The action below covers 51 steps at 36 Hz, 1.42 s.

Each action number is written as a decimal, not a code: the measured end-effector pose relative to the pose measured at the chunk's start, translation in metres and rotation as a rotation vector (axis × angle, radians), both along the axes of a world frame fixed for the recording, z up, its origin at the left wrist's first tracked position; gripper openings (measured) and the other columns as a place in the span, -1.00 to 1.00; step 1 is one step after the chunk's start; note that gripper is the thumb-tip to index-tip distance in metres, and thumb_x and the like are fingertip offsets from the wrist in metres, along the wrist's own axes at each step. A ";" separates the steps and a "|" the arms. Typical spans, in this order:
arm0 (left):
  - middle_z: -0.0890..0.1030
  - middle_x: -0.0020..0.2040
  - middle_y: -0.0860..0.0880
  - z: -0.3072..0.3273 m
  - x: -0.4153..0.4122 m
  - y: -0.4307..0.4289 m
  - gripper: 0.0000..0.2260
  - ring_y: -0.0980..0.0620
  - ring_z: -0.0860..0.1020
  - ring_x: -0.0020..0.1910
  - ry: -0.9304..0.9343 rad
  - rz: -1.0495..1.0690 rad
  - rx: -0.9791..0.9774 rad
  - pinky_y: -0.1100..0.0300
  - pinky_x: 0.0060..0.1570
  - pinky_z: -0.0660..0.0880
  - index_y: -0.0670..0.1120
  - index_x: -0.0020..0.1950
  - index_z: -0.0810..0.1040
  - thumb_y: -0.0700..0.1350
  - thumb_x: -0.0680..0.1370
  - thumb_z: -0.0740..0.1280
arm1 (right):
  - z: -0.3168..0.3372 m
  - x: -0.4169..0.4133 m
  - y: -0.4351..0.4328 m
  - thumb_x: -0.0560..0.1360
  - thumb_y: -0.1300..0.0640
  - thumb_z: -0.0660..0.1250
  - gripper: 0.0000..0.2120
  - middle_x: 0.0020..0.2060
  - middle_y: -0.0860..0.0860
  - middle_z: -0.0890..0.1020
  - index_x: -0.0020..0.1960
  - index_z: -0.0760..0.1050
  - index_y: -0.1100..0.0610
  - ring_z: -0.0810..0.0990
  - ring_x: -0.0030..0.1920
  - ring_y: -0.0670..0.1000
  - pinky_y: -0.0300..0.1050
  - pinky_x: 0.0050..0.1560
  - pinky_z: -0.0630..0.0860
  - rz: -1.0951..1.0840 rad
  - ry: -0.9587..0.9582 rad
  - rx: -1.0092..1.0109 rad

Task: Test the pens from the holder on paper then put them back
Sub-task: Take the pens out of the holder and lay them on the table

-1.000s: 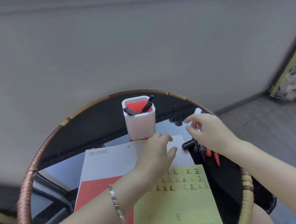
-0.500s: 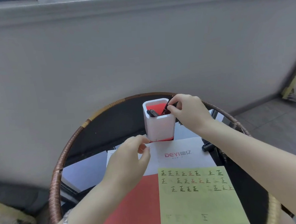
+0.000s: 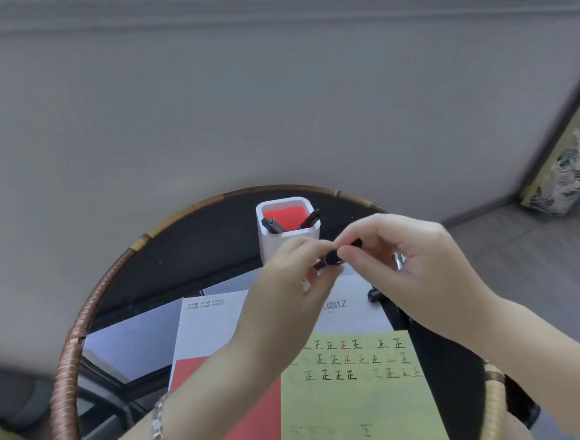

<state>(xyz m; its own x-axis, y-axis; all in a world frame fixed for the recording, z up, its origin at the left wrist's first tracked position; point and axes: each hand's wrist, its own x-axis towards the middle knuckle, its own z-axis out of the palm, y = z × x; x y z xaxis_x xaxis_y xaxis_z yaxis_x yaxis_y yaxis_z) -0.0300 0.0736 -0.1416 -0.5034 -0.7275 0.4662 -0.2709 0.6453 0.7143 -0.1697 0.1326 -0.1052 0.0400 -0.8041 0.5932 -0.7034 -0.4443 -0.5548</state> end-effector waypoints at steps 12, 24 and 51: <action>0.64 -0.16 -0.14 0.001 0.002 0.005 -0.92 0.02 0.65 -0.17 0.377 0.098 0.506 0.15 -0.09 0.59 -0.09 -0.16 0.52 -0.25 0.50 0.34 | -0.054 -0.007 0.000 0.55 -0.10 0.09 -0.62 -0.50 -0.04 0.53 -0.02 0.54 0.16 0.41 -0.53 -0.11 -0.26 -0.42 0.36 -0.034 -0.785 0.852; 0.67 -0.25 -0.13 -0.014 0.006 0.016 -0.93 0.07 0.65 -0.29 0.141 -0.017 0.781 0.25 -0.26 0.59 -0.18 -0.19 0.62 -0.31 0.45 0.36 | -0.063 0.000 0.002 0.47 0.12 0.29 -0.89 -0.54 -0.04 0.44 -0.13 0.48 0.17 0.37 -0.53 -0.10 -0.32 -0.48 0.40 -0.029 -1.300 0.691; 0.51 -0.38 0.21 -0.026 0.014 0.021 -0.77 0.13 0.34 -0.46 -0.219 -0.202 0.202 0.35 -0.43 0.23 0.01 -0.18 0.46 -0.08 0.62 0.10 | -0.057 0.024 0.019 0.52 0.22 0.24 -0.75 -0.47 -0.03 0.52 -0.31 0.50 0.03 0.41 -0.47 -0.09 -0.30 -0.38 0.41 -0.029 -0.838 0.425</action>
<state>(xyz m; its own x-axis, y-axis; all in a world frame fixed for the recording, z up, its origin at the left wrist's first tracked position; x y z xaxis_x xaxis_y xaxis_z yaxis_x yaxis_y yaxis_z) -0.0162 0.0949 -0.1671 -0.7185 -0.6695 0.1886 -0.3127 0.5531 0.7722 -0.1459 0.1512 -0.1618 -0.2908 -0.9538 0.0757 -0.0086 -0.0765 -0.9970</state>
